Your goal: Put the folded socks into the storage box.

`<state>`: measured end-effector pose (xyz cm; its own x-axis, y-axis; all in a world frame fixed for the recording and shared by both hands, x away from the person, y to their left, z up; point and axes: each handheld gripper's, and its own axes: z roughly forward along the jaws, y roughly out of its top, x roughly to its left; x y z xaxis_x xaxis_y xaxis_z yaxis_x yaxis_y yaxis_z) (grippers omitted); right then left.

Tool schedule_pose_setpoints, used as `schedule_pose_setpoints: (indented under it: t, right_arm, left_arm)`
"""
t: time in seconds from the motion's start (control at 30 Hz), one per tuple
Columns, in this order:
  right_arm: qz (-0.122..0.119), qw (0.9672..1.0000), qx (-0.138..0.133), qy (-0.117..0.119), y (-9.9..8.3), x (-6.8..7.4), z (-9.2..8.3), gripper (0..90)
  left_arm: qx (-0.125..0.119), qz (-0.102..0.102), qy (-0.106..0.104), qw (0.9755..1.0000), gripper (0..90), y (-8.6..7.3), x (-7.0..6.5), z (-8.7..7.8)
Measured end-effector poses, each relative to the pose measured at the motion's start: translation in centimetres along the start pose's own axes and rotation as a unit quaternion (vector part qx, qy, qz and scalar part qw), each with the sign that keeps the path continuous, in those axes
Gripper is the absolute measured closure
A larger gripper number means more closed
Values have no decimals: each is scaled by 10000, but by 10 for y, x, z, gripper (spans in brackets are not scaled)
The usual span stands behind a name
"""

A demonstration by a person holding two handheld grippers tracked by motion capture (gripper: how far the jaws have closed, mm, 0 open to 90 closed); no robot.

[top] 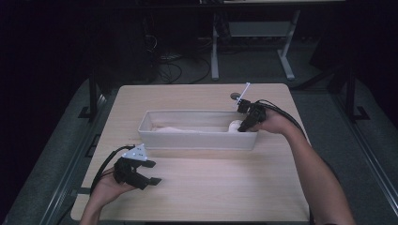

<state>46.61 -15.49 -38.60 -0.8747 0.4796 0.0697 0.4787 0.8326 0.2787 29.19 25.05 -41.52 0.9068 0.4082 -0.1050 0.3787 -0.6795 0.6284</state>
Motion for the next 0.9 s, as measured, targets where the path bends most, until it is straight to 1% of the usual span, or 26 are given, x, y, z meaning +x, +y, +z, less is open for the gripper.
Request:
schedule_pose_setpoints:
  t: [0.07, 0.13, 0.17, 0.23, 0.37, 0.47, 0.63, 0.9]
  right_arm:
    - [9, 10000, 7, -4, 0, 0, 0, 730]
    - [33, 10000, -33, 27, 0, 0, 0, 677]
    - [47, 10000, -37, 62, 0, 0, 0, 677]
    - [16, 10000, -17, 59, 0, 1, 1, 658]
    - [0, 10000, -41, 49, 1, 2, 0, 657]
    - [-46, 10000, -66, 30, 2, 4, -3, 659]
    - [-53, 9999, -107, -2, 1, 5, -7, 657]
    - [-9, 9997, -258, -27, -4, 6, -18, 636]
  left_arm:
    - [-70, -19, -45, 10000, 301, -1, 0, -1]
    - [-90, -21, -42, 9999, 301, 0, 0, -2]
    - [-92, -11, -41, 9999, 301, 0, 0, -3]
    - [-106, -24, -39, 9999, 301, -1, 0, -3]
    - [-73, 3, -24, 10000, 301, -1, 0, -3]
    - [-73, -3, -16, 10000, 301, 0, -1, -3]
    - [-61, 24, -27, 10000, 295, 1, -2, -2]
    - [-72, 28, -36, 10000, 292, 2, -3, -1]
